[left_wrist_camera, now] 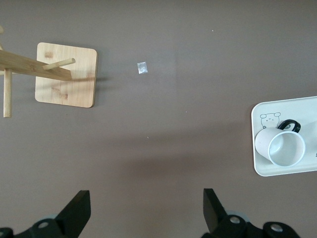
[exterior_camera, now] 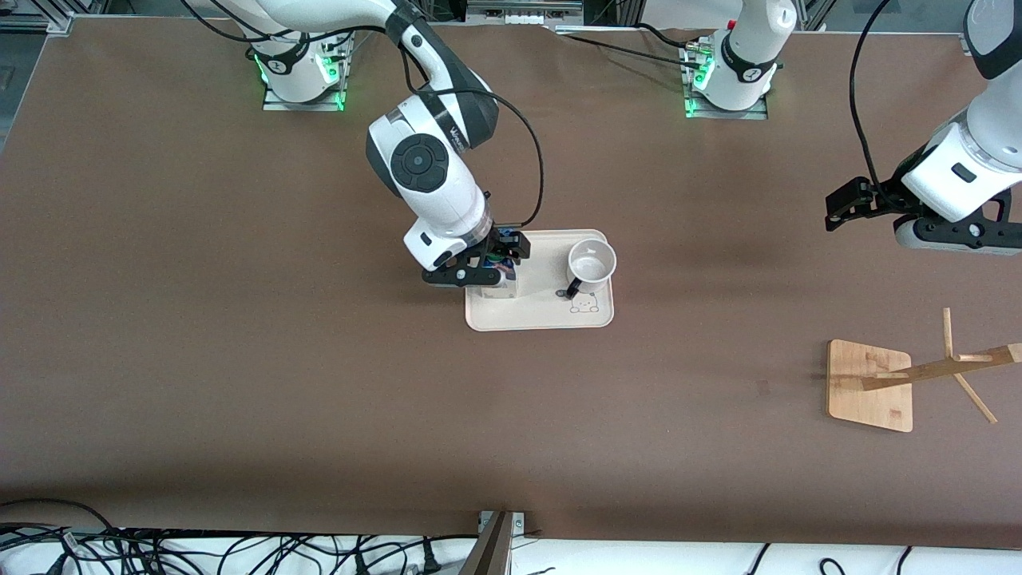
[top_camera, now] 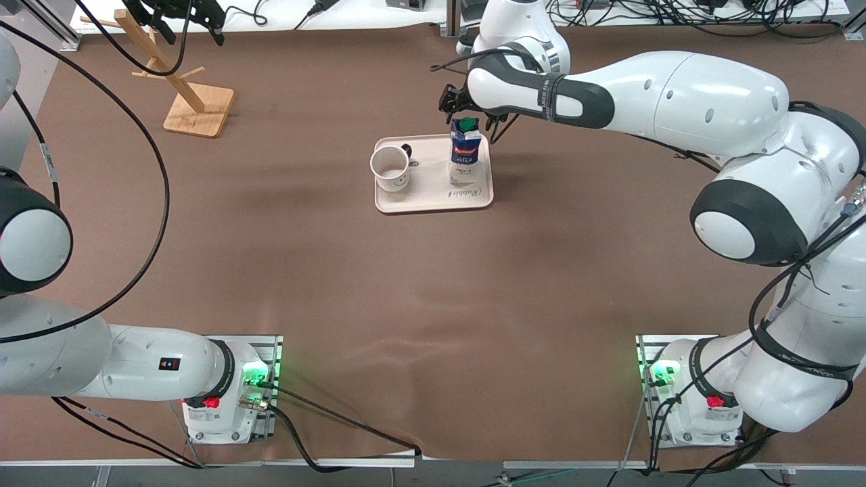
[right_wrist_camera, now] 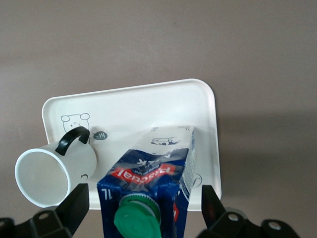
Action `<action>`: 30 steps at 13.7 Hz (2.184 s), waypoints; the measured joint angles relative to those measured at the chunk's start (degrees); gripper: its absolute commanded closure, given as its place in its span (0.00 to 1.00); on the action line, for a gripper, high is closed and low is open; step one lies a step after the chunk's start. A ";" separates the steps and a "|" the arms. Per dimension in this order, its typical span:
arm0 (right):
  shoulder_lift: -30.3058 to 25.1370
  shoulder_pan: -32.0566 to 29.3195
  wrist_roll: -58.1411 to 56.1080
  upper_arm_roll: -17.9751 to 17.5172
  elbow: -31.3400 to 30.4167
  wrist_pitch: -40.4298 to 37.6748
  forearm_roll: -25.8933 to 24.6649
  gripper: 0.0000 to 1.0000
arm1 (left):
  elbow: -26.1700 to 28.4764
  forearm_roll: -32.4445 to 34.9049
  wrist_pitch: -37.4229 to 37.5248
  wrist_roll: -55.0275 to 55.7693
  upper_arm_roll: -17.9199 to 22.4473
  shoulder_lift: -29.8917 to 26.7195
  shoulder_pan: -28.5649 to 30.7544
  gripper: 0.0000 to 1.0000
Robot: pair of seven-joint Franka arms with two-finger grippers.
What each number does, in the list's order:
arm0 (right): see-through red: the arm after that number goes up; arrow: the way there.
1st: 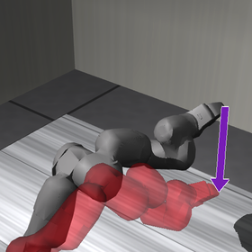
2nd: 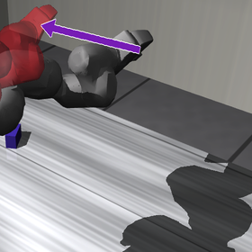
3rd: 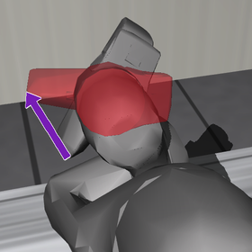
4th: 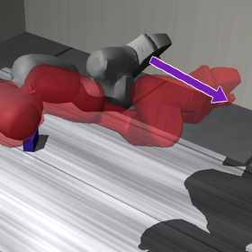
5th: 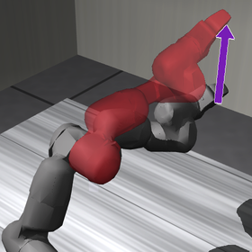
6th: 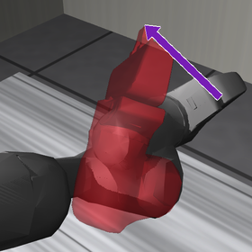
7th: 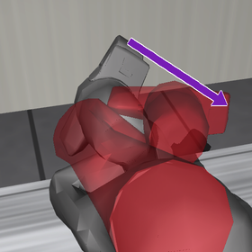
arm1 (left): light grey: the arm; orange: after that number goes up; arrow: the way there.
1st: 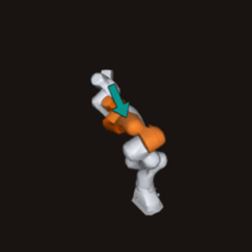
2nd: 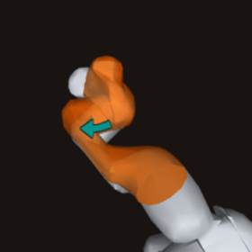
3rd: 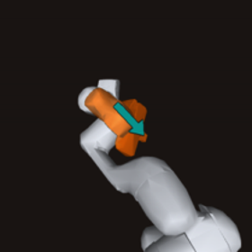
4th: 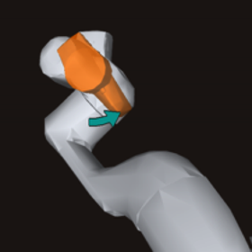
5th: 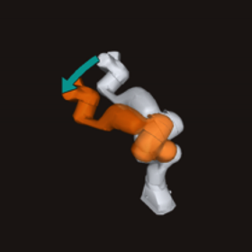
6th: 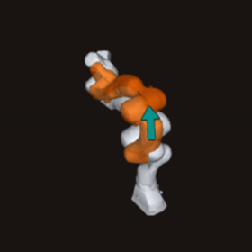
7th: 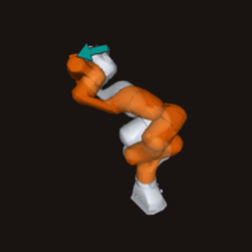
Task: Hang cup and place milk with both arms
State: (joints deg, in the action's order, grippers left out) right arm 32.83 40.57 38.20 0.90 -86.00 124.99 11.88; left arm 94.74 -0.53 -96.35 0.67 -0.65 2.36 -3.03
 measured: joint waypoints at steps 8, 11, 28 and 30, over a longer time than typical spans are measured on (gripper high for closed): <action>1.12 0.20 0.00 -0.20 0.00 1.65 0.00 0.00 | -0.06 0.00 0.00 0.00 0.00 0.14 0.00 0.00; 1.12 0.22 0.00 -0.34 0.01 1.62 0.00 0.00 | -0.07 0.00 0.00 0.00 0.00 0.18 0.00 0.00; 1.11 0.33 -0.99 -0.55 0.41 -2.73 0.00 0.69 | -0.10 0.00 0.00 0.00 0.00 0.28 0.00 0.00; 0.93 0.33 -0.99 -0.54 0.76 -3.53 0.00 0.69 | -0.10 0.00 0.00 0.00 0.00 0.28 0.00 0.00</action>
State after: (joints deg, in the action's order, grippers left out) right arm 33.77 40.90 37.21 0.36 -85.24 121.46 11.88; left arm 94.63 -0.53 -96.36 0.67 -0.65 2.64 -3.03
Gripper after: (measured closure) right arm 0.687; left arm 0.000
